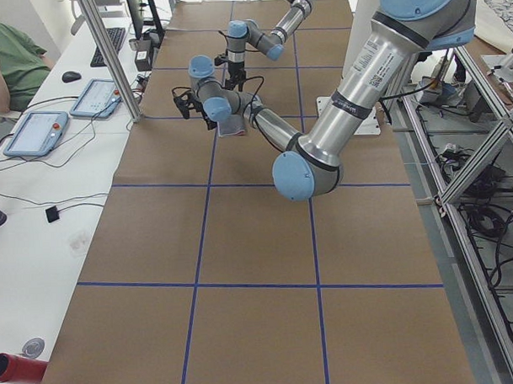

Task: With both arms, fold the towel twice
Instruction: 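Release the towel and raise both grippers, moving the right gripper to the folded strip's end, then grasp the end of the folded strip with the right gripper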

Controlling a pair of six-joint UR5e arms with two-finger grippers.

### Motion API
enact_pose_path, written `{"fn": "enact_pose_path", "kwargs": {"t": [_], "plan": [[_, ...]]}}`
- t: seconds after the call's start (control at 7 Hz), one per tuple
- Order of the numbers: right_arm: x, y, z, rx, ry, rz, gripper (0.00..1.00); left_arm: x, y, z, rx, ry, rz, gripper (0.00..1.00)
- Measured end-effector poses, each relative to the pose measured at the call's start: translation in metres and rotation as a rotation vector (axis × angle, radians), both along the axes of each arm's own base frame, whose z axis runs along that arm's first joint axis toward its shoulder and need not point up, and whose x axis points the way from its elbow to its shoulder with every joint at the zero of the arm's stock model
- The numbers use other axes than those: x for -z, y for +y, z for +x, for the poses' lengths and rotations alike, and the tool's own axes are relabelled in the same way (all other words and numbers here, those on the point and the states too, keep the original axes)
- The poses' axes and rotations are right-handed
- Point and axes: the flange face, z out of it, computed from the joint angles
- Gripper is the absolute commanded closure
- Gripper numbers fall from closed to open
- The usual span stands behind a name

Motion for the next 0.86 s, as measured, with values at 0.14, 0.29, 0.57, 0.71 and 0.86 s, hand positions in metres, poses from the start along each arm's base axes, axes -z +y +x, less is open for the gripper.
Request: {"fn": "enact_pose_path", "kwargs": {"t": [0.14, 0.29, 0.57, 0.71, 0.86], "plan": [[-0.0002, 0.0044, -0.0059, 0.004, 0.006, 0.008, 0.03, -0.0009, -0.0001, -0.0001, 0.0, -0.001, -0.001, 0.0], [-0.0017, 0.0062, -0.0086, 0.008, 0.011, 0.014, 0.03, -0.0012, -0.0001, -0.0001, 0.0, -0.001, -0.001, 0.0], [-0.0046, 0.0059, -0.0088, 0.008, 0.019, 0.021, 0.03, -0.0014, -0.0003, 0.0, -0.001, -0.001, 0.0, 0.0], [-0.0054, 0.0029, -0.0066, 0.003, 0.023, 0.029, 0.03, -0.0014, -0.0004, 0.0001, -0.001, -0.001, 0.0, 0.0], [-0.0065, -0.001, -0.0036, 0.0, 0.029, 0.04, 0.04, -0.0017, -0.0004, 0.0001, -0.001, -0.002, 0.0, 0.0]]}}
